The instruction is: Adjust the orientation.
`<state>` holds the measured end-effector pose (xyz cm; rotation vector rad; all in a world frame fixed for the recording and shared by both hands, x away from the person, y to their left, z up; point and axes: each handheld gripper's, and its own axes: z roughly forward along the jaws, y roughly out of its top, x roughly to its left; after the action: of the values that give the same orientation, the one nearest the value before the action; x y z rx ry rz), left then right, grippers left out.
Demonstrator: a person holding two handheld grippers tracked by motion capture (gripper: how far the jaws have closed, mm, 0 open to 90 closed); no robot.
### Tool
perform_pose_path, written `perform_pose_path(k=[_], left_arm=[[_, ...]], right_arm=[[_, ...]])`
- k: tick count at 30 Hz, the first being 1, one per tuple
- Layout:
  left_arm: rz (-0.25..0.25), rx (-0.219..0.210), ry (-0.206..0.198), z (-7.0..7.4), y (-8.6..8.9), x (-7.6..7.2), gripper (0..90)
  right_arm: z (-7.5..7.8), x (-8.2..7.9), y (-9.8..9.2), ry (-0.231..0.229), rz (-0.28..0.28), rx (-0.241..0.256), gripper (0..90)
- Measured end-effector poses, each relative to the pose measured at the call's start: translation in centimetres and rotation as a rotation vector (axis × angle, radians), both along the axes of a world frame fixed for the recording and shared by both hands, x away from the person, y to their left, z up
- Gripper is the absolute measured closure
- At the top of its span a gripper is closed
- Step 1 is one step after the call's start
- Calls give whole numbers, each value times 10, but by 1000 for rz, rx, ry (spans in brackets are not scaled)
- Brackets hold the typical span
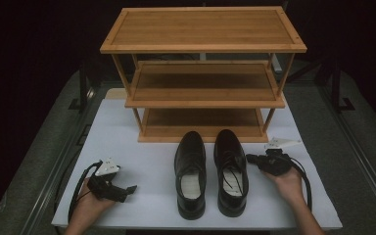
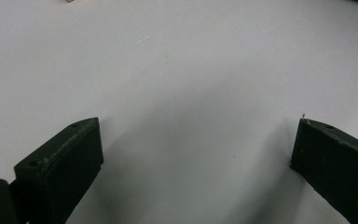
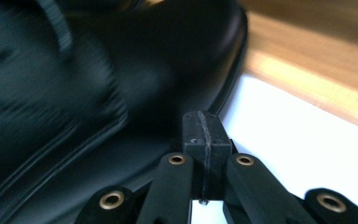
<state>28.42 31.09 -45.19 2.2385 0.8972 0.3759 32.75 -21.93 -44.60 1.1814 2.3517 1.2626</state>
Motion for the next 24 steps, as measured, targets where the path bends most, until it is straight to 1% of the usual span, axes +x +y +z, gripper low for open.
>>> perform_pose_path(k=[1, 2, 3, 4, 7, 9, 10, 13, 16, 24], left_arm=[[0, 0, 0, 0, 0, 0, 13], [0, 0, 0, 0, 0, 0, 13], [0, 0, 0, 0, 0, 0, 13], [0, 0, 0, 0, 0, 0, 13], [0, 1, 0, 0, 0, 0, 13], [0, 1, 0, 0, 0, 0, 13], [0, 1, 0, 0, 0, 0, 13], [0, 0, 0, 0, 0, 0, 13], [0, 0, 0, 0, 0, 0, 13], [0, 0, 0, 0, 0, 0, 13]], right_arm=[[0, -10, -1, -4, 12, -1, 900], [0, -10, -1, -4, 12, -1, 900], [0, -14, -2, 0, 16, 1, 900], [-1, -21, -2, 3, 24, 2, 900], [-2, -32, -1, 9, 40, -4, 900], [-4, -38, 1, 16, 52, 2, 900], [-5, -41, 3, 23, 62, -7, 900], [-6, -44, 6, 20, 66, -17, 900], [-7, -44, 5, 29, 65, 2, 900], [-7, -44, 9, 20, 60, -3, 900]])
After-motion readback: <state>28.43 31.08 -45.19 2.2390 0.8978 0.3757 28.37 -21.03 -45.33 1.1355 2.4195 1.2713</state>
